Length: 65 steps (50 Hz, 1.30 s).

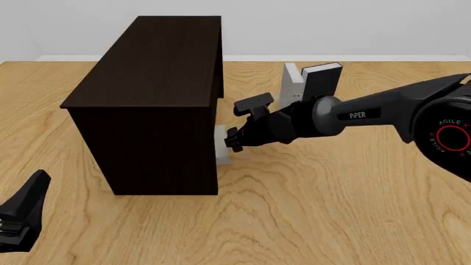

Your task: Pick up the book on the right and place it under the cabinet shelf.

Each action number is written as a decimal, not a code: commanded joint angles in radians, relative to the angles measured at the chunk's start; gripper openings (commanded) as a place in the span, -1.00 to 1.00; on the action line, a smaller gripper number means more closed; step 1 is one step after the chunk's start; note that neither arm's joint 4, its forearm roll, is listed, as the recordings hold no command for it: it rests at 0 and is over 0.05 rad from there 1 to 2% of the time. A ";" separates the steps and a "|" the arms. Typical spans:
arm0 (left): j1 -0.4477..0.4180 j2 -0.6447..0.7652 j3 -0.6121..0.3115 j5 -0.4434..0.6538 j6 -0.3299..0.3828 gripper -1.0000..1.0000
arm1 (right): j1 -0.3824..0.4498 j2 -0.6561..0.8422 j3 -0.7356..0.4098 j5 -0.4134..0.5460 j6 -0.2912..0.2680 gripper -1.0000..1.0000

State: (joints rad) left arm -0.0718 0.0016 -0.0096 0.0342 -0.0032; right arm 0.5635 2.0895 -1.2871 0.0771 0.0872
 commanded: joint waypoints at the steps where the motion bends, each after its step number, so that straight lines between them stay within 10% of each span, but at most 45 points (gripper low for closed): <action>1: -0.003 0.000 0.000 0.002 0.000 1.00 | 0.063 0.019 -0.008 -0.043 0.068 1.00; 29: -0.003 0.000 0.001 0.002 -0.001 1.00 | -0.058 -0.030 0.057 -0.051 0.003 1.00; 65: -0.003 0.001 0.000 0.003 -0.001 1.00 | -0.149 -0.525 0.306 -0.046 -0.142 1.00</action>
State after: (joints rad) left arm -0.0752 0.0022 -0.0084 0.0348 -0.0037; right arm 0.4221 1.6864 -1.0478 0.0600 -0.1176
